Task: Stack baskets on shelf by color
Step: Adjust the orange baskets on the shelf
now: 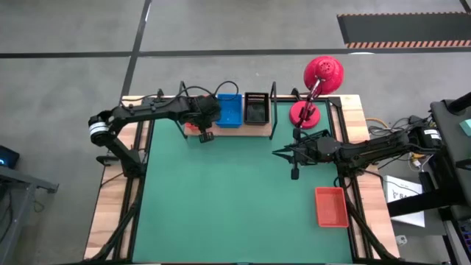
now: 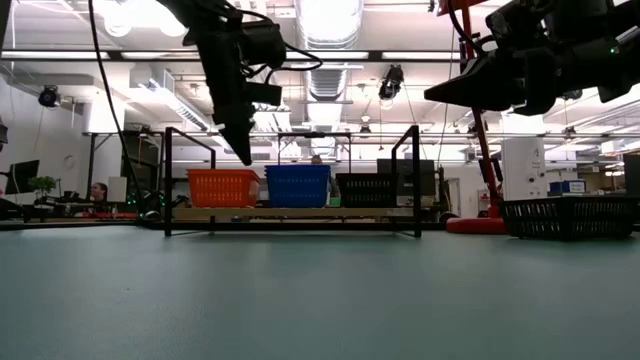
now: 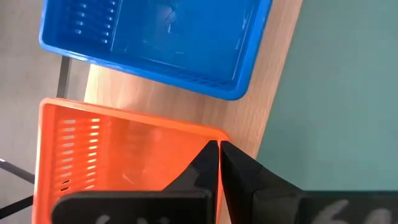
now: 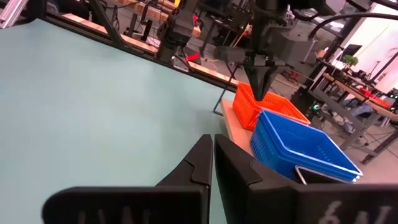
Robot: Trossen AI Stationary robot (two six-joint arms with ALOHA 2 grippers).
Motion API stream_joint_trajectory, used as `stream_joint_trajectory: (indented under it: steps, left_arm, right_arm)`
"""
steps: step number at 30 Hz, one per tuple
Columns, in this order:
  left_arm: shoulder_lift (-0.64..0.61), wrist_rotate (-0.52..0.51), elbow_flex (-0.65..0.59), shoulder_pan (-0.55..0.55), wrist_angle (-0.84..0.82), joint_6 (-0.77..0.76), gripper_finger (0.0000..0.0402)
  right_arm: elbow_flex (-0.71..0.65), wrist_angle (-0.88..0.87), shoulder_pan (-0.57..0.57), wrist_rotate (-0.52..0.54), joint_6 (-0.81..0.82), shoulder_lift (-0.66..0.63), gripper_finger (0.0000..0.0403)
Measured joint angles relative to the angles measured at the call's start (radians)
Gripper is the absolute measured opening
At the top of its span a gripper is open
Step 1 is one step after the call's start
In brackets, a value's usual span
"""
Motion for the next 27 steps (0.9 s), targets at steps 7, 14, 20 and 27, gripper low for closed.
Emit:
stream_joint_trajectory:
  steps: [7,14,20,27]
  left_arm:
    - [-0.002,-0.005,-0.008,0.002,-0.057,0.000,0.0000]
    - [-0.002,-0.007,-0.008,0.002,-0.065,-0.002,0.0000]
    - [-0.006,-0.007,0.009,0.002,-0.156,-0.036,0.0000]
    - [-0.021,-0.007,0.022,0.002,-0.124,-0.043,0.0000]
  right_arm:
    - [0.000,-0.012,0.000,0.000,0.029,0.000,0.0009]
    - [0.000,-0.019,0.001,0.000,0.050,0.000,0.0009]
    - [0.000,-0.034,0.001,0.000,0.058,0.000,0.0009]
    - [0.000,-0.035,0.001,0.000,0.059,0.000,0.0009]
